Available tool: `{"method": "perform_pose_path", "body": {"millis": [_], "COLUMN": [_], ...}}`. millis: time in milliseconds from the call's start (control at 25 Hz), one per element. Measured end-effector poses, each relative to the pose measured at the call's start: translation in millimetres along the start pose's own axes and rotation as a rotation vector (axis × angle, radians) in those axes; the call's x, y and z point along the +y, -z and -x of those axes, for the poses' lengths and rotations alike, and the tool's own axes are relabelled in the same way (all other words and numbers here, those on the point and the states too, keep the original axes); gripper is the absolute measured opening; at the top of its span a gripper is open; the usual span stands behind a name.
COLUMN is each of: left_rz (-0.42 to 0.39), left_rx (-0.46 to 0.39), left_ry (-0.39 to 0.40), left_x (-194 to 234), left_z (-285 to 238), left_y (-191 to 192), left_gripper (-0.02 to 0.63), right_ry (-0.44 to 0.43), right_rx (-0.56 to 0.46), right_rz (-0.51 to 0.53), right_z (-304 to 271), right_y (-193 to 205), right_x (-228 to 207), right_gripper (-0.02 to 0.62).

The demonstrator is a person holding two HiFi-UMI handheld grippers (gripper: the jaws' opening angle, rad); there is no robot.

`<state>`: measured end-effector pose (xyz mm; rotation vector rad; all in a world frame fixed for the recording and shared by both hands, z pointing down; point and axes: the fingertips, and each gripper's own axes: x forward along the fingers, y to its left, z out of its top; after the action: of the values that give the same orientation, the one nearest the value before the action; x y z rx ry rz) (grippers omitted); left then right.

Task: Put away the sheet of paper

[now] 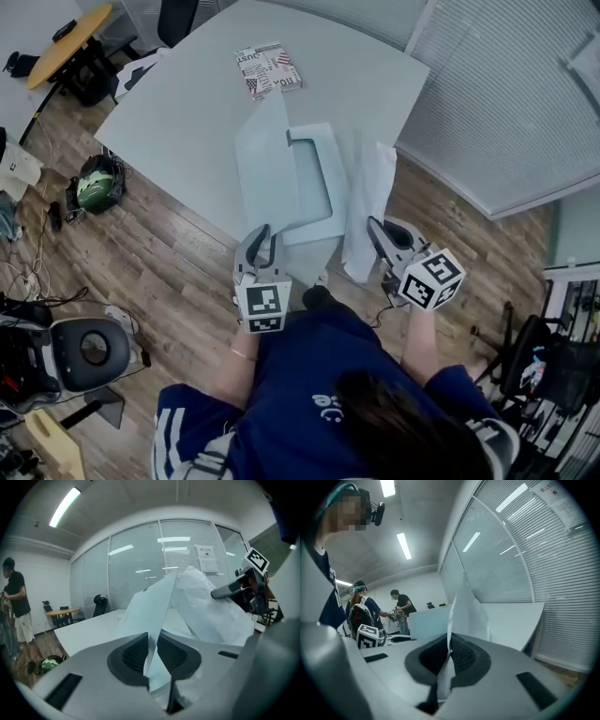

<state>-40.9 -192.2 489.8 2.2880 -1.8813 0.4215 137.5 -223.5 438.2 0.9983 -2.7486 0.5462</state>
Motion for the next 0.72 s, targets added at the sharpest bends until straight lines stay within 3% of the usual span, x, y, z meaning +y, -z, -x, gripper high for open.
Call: {"method": "perform_pose_path", "body": {"millis": [200, 480, 720], "left_rz": [0.251, 0.495, 0.603], "left_rx": [-0.068, -0.114, -0.108], "left_ry": [-0.026, -0.181, -0.306], "left_x": [29, 75, 105], "left_z": [11, 23, 39], "left_y": [4, 16, 35], "left_gripper": [0.06, 0.037, 0.028], "right_ry": [-0.123, -0.243, -0.311], "right_rx": [0.054, 0.053, 0.076], "right_rz": [0.014, 0.003, -0.021], "right_z": [-25, -50, -72], "right_y": [-9, -28, -34], "right_x": [19, 33, 45], "right_gripper": [0.008, 0.008, 0.008]}}
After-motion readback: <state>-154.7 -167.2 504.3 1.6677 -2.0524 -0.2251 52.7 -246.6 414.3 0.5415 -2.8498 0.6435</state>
